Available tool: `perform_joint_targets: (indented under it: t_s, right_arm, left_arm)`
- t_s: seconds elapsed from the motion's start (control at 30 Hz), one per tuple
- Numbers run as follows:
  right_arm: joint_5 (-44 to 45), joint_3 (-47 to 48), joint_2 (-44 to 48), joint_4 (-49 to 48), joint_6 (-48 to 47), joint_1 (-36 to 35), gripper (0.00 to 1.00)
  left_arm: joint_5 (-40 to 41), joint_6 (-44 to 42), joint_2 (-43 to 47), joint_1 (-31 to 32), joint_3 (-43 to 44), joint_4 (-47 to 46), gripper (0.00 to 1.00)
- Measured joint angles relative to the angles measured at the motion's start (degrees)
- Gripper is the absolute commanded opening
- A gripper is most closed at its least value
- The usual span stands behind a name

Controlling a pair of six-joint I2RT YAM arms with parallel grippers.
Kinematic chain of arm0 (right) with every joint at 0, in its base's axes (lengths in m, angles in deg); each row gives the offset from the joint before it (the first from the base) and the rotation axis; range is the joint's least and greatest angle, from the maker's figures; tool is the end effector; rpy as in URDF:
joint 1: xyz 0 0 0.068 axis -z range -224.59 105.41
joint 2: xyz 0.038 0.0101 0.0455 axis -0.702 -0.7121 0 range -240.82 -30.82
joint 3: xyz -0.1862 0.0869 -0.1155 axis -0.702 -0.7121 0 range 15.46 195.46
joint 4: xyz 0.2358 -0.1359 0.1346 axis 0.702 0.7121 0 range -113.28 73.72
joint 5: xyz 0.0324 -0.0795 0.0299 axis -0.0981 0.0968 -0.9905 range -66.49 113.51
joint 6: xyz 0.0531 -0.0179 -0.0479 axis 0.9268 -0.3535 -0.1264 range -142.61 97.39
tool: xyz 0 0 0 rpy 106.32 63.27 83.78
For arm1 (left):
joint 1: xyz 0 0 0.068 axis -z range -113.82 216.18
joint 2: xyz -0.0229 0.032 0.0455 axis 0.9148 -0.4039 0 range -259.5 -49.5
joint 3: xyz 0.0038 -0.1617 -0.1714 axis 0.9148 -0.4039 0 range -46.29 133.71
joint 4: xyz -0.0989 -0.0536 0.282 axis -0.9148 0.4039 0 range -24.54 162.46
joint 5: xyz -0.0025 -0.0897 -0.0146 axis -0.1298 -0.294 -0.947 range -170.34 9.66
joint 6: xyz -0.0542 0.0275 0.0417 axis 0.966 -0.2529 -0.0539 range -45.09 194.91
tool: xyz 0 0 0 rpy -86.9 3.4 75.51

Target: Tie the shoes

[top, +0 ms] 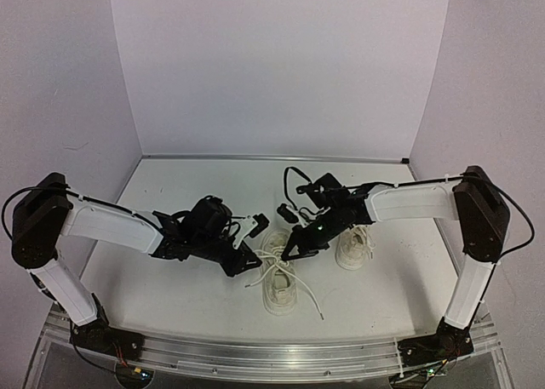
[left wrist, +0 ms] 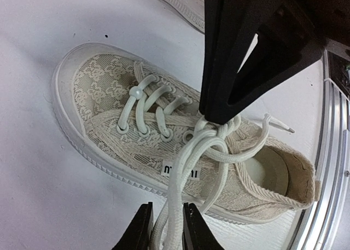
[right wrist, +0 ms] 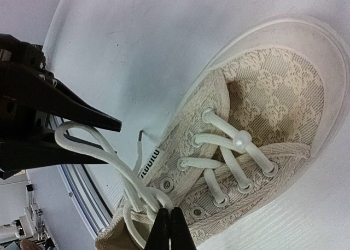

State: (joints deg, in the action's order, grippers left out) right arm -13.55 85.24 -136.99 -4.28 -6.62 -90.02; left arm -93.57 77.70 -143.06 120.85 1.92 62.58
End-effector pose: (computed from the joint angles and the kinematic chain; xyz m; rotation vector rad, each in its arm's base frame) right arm 0.2694 0.3262 0.1052 -0.9571 2.5357 1.2058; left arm 0.2077 -0.3174 0.0843 1.1662 2.1158 -0.7561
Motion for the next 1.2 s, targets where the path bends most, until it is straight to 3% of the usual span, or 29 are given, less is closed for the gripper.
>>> perform_joint_targets:
  t_s: [0.5, 0.8, 1.0, 1.2]
  right_arm:
    - [1.6, -0.9, 5.1, 0.3, 0.0, 0.0, 0.0]
    - [2.0, -3.9, 6.6, -0.2, 0.2, 0.0, 0.0]
    - [1.9, -4.9, 7.5, -1.9, 0.8, 0.0, 0.0]
    - [1.7, -4.9, 7.5, -3.1, 1.5, 0.0, 0.0]
  left_arm:
    - [1.5, 0.2, 0.4, 0.0, -2.0, 0.1, 0.01]
    - [1.8, 0.3, 0.4, 0.0, -2.2, 0.5, 0.0]
    - [2.5, -0.7, 2.9, 0.3, -2.9, 0.4, 0.3]
    - [4.8, -4.4, 14.1, 1.5, -5.9, -1.4, 0.47]
